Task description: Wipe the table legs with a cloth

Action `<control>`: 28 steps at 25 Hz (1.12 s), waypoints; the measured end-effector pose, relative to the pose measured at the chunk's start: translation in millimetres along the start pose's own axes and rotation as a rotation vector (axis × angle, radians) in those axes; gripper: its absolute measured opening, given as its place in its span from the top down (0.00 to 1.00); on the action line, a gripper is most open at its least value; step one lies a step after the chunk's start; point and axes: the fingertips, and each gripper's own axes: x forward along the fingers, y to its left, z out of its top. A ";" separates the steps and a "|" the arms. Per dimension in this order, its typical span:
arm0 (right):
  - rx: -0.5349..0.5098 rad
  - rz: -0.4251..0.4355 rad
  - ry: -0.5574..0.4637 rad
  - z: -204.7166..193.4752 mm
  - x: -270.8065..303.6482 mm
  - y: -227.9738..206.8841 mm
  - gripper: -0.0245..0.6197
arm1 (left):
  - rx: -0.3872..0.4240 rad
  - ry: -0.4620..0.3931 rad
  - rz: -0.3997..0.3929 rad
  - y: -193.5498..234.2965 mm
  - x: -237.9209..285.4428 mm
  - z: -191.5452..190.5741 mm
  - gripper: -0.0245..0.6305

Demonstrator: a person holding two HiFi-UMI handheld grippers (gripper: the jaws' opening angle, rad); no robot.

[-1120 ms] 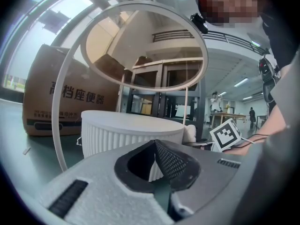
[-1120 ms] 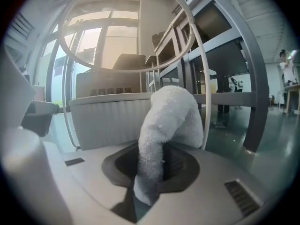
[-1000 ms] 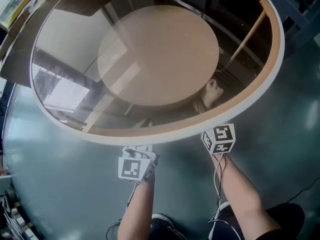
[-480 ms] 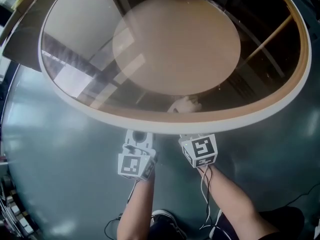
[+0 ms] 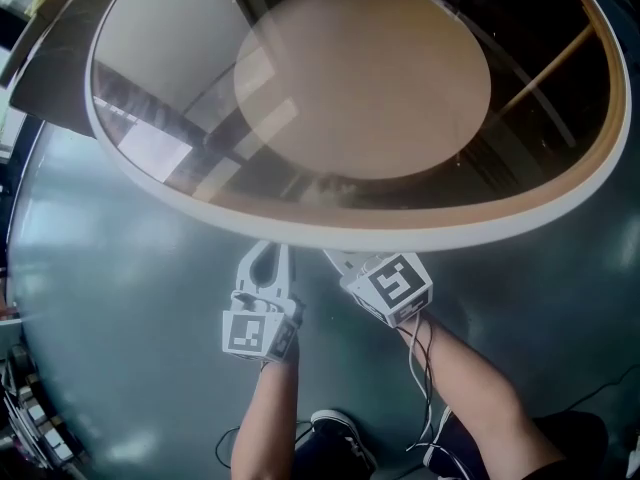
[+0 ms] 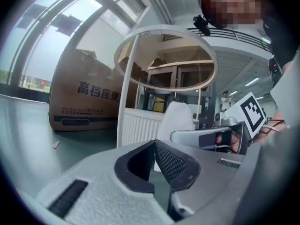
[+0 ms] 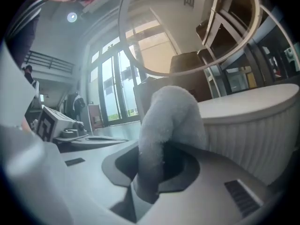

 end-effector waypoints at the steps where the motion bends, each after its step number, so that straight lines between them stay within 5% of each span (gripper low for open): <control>1: 0.002 0.020 -0.010 10.2 -7.0 5.4 0.84 | -0.009 -0.002 0.008 0.4 -6.4 8.0 0.95; 8: 0.145 0.039 0.149 67.0 -92.4 76.7 0.84 | -0.095 0.129 0.013 -46.8 -81.2 68.5 0.96; 14: 0.181 0.086 0.228 201.4 -179.9 152.4 0.84 | -0.104 0.213 -0.034 -99.8 -170.5 203.8 0.95; 21: 0.150 0.214 0.212 476.6 -314.7 260.2 0.84 | -0.089 0.196 -0.116 -181.1 -293.9 467.7 0.96; 25: 0.072 0.316 0.132 648.9 -375.7 325.4 0.84 | 0.031 0.030 -0.195 -232.2 -357.0 660.9 0.96; 28: -0.017 0.346 0.057 757.1 -409.0 368.8 0.84 | 0.045 -0.071 -0.322 -266.2 -408.6 781.2 0.95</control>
